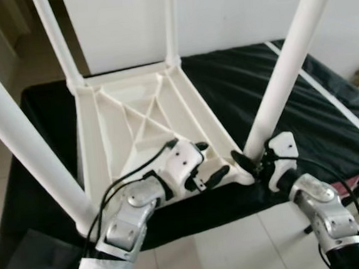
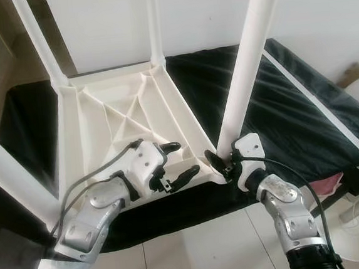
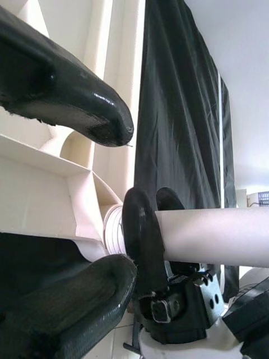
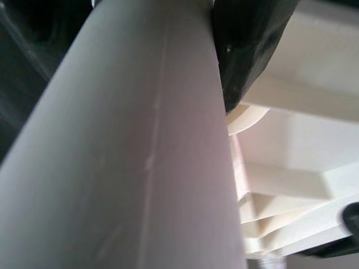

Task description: Building children table

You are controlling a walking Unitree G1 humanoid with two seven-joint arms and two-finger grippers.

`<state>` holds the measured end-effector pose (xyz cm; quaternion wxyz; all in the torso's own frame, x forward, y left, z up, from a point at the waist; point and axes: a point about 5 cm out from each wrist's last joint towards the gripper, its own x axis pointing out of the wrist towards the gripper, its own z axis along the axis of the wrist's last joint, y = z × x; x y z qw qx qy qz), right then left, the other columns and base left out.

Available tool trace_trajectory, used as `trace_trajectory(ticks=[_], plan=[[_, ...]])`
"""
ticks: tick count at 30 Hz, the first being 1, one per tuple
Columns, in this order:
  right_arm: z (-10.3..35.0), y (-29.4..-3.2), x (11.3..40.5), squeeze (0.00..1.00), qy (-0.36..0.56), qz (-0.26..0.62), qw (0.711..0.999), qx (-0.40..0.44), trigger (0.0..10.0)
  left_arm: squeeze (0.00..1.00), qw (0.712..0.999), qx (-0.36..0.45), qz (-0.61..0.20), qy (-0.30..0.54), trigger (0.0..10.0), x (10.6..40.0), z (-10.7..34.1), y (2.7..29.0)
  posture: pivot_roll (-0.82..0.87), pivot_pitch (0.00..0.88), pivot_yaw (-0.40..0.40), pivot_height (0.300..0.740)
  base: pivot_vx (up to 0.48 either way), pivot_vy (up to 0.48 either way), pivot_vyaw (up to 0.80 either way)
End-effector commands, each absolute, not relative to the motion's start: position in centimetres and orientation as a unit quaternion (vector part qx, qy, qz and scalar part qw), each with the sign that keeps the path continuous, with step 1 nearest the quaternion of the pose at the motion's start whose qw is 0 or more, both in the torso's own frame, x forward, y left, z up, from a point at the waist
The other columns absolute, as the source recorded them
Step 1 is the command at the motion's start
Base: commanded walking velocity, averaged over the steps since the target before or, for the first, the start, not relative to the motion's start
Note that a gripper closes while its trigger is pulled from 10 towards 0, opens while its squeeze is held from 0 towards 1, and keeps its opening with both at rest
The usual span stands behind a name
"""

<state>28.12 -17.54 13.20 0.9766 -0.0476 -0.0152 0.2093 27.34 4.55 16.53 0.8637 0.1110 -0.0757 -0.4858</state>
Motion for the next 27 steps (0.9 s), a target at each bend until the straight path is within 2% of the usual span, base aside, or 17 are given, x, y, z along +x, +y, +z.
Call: trace_trajectory(ticks=[1,7,15,19,27], plan=[[11.7,-18.1,27.8,0.00,0.024,0.162,0.985,-0.051,10.0,0.00,0.861,0.113,-0.491,-0.075,10.0,27.3,16.4,4.2,-0.07,0.017,-0.025,0.740,0.000,0.000,0.00],[11.0,-16.2,27.6,0.00,0.031,0.087,0.996,-0.004,10.0,0.00,0.857,0.111,-0.498,-0.076,10.0,27.2,16.5,3.9,-0.08,0.009,-0.016,0.740,0.000,0.000,0.00],[10.3,-15.6,27.8,0.00,0.044,0.003,0.999,0.028,10.0,0.00,0.852,0.116,-0.504,-0.077,10.0,27.3,16.5,3.9,-0.08,0.003,-0.006,0.740,0.000,0.000,0.00],[10.0,-14.9,27.9,0.00,0.049,-0.089,0.994,0.047,10.0,0.00,0.852,0.116,-0.505,-0.077,10.0,27.4,16.5,3.9,-0.07,0.000,-0.010,0.740,0.000,0.000,0.00],[10.0,-13.9,27.9,0.00,0.054,-0.116,0.989,0.068,10.0,0.00,0.852,0.116,-0.505,-0.077,10.0,27.3,16.5,3.8,-0.06,0.000,-0.013,0.740,0.000,0.000,0.00]])
